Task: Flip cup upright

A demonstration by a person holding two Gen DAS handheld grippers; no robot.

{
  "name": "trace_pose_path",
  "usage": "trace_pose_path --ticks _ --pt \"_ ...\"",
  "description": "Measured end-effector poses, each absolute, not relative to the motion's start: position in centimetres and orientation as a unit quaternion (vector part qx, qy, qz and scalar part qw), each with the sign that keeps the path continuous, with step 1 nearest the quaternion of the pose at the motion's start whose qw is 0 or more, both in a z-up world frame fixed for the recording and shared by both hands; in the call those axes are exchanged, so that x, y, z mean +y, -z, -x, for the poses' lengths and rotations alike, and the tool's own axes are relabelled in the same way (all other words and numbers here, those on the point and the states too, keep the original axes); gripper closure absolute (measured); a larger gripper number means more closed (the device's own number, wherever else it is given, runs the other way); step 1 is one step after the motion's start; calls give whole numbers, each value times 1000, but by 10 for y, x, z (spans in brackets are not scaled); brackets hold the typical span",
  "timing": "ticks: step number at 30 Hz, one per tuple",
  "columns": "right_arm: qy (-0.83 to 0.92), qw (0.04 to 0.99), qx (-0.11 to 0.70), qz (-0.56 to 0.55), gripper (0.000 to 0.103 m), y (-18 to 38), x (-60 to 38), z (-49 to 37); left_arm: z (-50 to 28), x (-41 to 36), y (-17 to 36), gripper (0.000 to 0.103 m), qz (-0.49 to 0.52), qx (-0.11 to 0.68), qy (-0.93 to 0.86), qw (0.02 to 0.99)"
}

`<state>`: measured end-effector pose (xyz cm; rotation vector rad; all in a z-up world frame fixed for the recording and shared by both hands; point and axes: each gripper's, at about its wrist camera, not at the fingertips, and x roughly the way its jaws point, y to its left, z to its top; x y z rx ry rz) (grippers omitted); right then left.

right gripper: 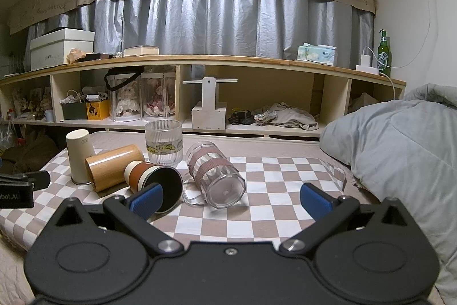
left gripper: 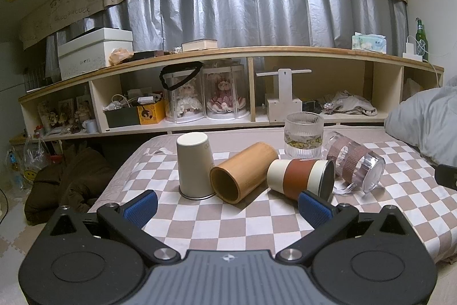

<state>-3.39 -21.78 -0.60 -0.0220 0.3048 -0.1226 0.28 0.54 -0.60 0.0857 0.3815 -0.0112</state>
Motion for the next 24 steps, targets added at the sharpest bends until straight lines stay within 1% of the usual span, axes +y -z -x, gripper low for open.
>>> trace_pose_path --ticks 24 --pt "61 986 153 13 0 7 -218 33 -4 3 8 0 -45 191 5 981"
